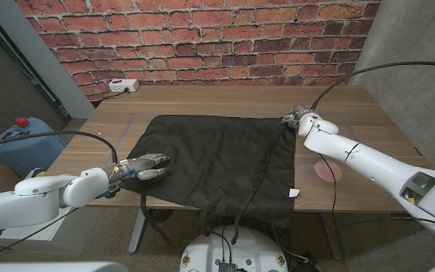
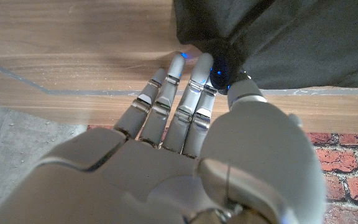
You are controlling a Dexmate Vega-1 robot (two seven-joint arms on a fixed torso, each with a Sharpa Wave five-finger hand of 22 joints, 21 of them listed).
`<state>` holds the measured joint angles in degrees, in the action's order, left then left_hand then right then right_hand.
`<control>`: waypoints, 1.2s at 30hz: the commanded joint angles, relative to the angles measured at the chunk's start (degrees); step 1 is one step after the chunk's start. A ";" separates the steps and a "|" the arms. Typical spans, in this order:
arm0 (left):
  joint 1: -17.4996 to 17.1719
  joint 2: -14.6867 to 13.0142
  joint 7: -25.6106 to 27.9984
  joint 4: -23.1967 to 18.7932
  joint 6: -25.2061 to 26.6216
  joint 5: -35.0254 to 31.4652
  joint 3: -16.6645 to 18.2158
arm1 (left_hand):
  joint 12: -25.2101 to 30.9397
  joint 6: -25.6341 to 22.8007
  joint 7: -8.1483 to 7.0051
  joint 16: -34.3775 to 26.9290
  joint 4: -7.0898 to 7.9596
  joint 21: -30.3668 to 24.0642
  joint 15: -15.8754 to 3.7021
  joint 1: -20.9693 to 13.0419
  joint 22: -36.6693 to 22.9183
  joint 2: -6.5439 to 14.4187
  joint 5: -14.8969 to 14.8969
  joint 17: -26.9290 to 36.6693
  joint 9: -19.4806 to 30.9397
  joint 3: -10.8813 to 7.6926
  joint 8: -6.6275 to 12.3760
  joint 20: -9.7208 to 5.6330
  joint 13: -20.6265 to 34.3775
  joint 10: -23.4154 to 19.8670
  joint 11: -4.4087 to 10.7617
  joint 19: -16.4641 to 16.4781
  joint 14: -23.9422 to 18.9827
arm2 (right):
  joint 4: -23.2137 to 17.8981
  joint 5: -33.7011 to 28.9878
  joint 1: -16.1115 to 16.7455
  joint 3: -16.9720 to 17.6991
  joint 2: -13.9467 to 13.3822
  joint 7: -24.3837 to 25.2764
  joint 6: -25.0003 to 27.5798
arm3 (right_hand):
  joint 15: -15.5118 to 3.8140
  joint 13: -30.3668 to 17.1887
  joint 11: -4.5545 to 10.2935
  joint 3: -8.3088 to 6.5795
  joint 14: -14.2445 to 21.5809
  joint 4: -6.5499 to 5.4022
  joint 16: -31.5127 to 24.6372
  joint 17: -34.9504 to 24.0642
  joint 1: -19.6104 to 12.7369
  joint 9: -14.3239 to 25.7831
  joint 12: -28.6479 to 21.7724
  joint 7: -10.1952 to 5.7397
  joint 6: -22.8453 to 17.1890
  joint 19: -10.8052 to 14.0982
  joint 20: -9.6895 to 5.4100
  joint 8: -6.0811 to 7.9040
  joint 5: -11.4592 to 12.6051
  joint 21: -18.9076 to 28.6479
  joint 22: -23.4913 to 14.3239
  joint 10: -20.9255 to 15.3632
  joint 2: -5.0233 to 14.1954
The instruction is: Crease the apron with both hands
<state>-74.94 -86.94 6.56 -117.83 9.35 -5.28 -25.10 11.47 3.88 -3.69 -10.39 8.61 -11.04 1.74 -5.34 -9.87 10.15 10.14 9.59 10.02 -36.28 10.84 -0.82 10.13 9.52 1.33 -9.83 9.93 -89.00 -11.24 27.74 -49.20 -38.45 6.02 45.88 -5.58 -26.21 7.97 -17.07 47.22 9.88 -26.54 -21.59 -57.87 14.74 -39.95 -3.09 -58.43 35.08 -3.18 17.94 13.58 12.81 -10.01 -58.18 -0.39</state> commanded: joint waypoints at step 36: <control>0.22 -0.20 0.07 -0.15 -0.29 0.38 -0.76 | -0.16 -0.07 0.03 0.16 -0.05 -0.32 0.45 0.34 -0.14 -0.27 0.09 0.14 0.22 -1.11 -0.33 0.08 0.11 -0.45 0.17 -0.37 2.29 | -10.27 -0.22 2.82 2.30 -1.55 2.34 4.64 | -7.77 -2.48 1.27 0.23 5.45 -0.61 -2.04 -3.52 -8.36 1.11 -3.14 -0.78 -4.27 0.79 -2.38 2.24 -0.22 0.02 -0.45 -3.60 1.14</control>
<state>-75.01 -87.36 6.74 -118.39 9.51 -4.80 -25.70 11.39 3.92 -3.70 -10.38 8.43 -11.04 1.73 -5.12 -9.87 9.92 10.14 9.55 10.02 -36.94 10.19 -0.82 10.03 9.22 1.64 -9.83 9.94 -96.52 -12.23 30.41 -47.30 -39.27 9.44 48.88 -7.05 -28.31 9.24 -16.83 52.05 9.63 -28.40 -24.86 -65.40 15.58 -42.82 -4.08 -62.85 35.79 -3.47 19.92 13.69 12.81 -10.28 -61.71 0.56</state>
